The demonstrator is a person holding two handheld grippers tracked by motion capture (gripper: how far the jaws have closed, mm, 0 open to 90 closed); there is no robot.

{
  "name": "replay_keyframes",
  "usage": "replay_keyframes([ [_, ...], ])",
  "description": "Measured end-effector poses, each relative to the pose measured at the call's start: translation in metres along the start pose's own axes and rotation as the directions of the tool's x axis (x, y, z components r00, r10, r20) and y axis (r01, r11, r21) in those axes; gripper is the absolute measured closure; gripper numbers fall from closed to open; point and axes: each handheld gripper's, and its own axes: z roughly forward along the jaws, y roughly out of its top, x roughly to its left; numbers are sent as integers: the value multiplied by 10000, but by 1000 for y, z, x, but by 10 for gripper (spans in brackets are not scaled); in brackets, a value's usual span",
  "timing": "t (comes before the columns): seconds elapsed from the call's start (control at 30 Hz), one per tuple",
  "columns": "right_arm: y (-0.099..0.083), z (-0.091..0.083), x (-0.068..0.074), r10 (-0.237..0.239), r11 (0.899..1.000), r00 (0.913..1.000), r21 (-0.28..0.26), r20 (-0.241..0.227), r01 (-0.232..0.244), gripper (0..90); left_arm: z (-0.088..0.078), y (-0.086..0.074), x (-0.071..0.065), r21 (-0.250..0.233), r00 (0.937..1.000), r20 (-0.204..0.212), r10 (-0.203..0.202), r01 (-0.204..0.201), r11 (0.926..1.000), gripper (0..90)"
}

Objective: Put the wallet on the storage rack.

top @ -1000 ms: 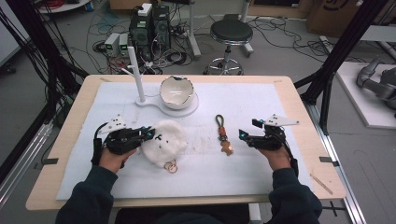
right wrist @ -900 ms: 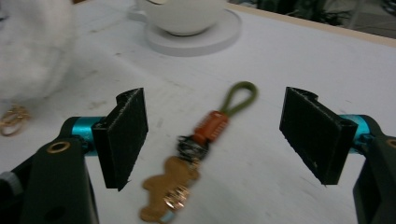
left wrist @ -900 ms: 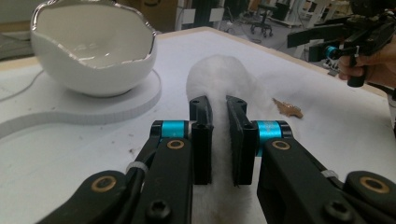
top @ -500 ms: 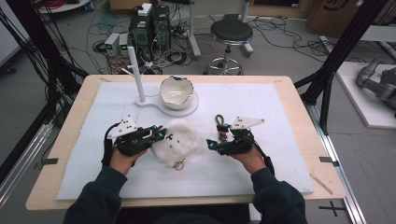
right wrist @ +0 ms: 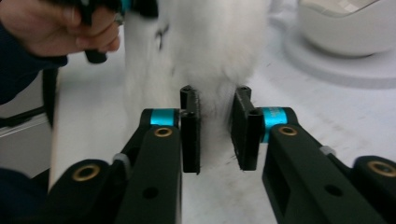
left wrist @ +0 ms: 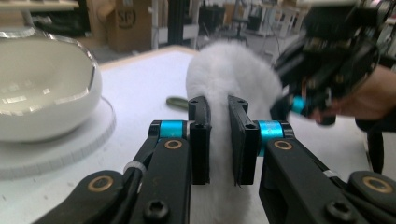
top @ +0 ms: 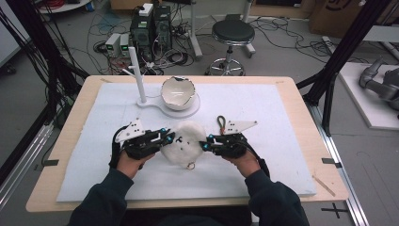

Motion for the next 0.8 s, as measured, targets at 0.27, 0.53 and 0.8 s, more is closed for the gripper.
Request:
replay_keyframes([
  [0.27, 3, -12, -1, -278, 9974, 9995, -667, 131, 286, 795, 9, -7, 5, 1140, 9984, -161, -544, 559, 9919, 483],
  [0.53, 2, -10, -2, 81, 9969, 9997, -782, -245, -100, 695, 6, -5, 3, 670, 9977, 665, -95, 50, 9977, 779],
  [0.8, -3, -3, -12, 1331, 9887, 9883, -601, -744, -1377, 487, -1, -1, 4, -60, 9954, 924, 236, -231, 9997, 789],
])
